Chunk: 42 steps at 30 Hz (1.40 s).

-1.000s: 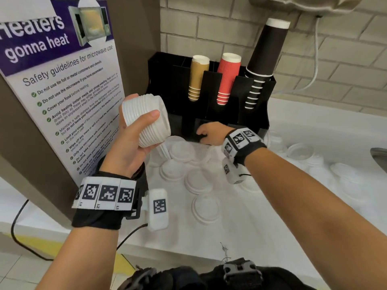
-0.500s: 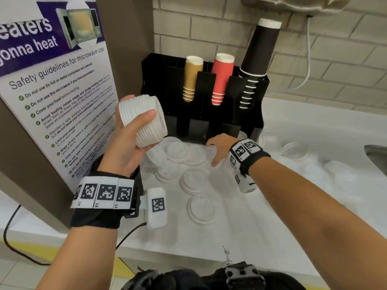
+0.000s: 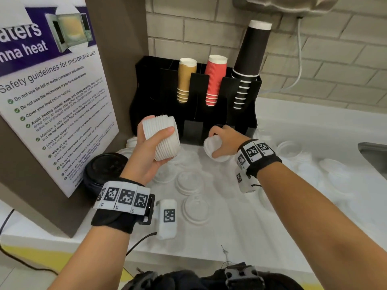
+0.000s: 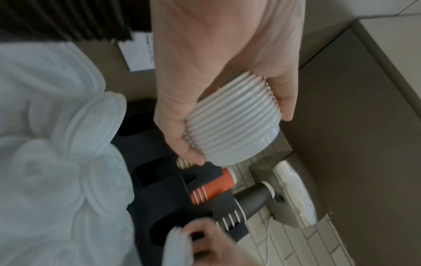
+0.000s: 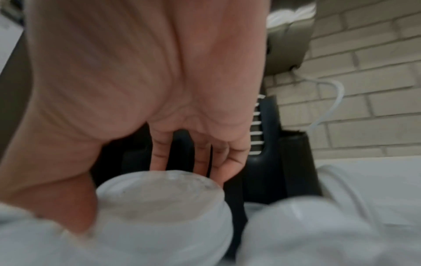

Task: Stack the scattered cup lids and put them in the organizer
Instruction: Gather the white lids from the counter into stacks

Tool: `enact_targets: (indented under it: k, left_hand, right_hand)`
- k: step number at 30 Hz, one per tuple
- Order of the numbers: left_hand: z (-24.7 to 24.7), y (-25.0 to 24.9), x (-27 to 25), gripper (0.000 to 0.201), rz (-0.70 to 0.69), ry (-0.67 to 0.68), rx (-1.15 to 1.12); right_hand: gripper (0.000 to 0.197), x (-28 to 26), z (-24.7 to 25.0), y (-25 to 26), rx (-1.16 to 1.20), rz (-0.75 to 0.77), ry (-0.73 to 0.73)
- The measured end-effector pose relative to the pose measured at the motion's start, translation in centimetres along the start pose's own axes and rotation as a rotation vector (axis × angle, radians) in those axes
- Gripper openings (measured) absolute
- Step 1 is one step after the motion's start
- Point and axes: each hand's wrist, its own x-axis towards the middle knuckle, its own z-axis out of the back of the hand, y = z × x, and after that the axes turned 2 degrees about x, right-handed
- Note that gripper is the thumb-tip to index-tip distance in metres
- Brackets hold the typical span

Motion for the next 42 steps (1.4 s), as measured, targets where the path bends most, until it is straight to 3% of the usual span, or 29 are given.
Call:
enact_targets:
  k: [4,7,13,23,27,29,31,33,39,42]
  left_hand:
    - [-1.3,1.6,-0.1,0.070,0.064,0.035,0.002]
    - [-2.2,2.6,-0.2,0.071,0.110,0.089,0.006]
    - [-3.2,3.8,-0.9,0.063,0.167,0.173,0.055]
    - [-5.3,5.1,-2.2,0.064,0.205,0.244,0.066]
    - [-5.9,5.2,-2.6,0.082,0.218,0.321,0.075]
    - [-6.6,5.3,-3.0,0.081,0.247,0.356,0.065]
    - [-7.3,5.5,-3.4,0.064,0.278,0.383,0.056]
    - [-7.8,5.6,-3.6,0.052,0.267,0.415,0.114]
    - [-8.7,4.0,-2.9,0.052,0.143,0.450,0.429]
    - [-8.9,3.0,-2.3,0.067,0.124,0.431,0.563]
  right_hand:
    - [0.050,-3.0,1.5,1.0,0.565,0.078,-0.135]
    - [0.049,-5.9,1.2,2.6,0.892,0.155,-0.131]
    - [0.058,-10.2,-0.8,3.1,1.010,0.282,-0.173]
    - [0.058,-12.4,-2.7,1.9,1.031,0.225,-0.276]
    - [0.054,-13.5,-2.8,0.8,1.180,0.191,-0.360]
    - [0.047,-14.1,-3.0,0.3,1.207,0.163,-0.330]
    - [0.038,-14.5,-3.1,0.3,1.250,0.133,-0.230]
    - [0.035,-14.7,-3.1,0.5,1.336,0.111,-0.164]
    - [0.041,-15.4,-2.8,0.6,1.514,0.073,-0.216]
    - [0.051,-15.3,-2.7,0.1,1.626,0.010,-0.197]
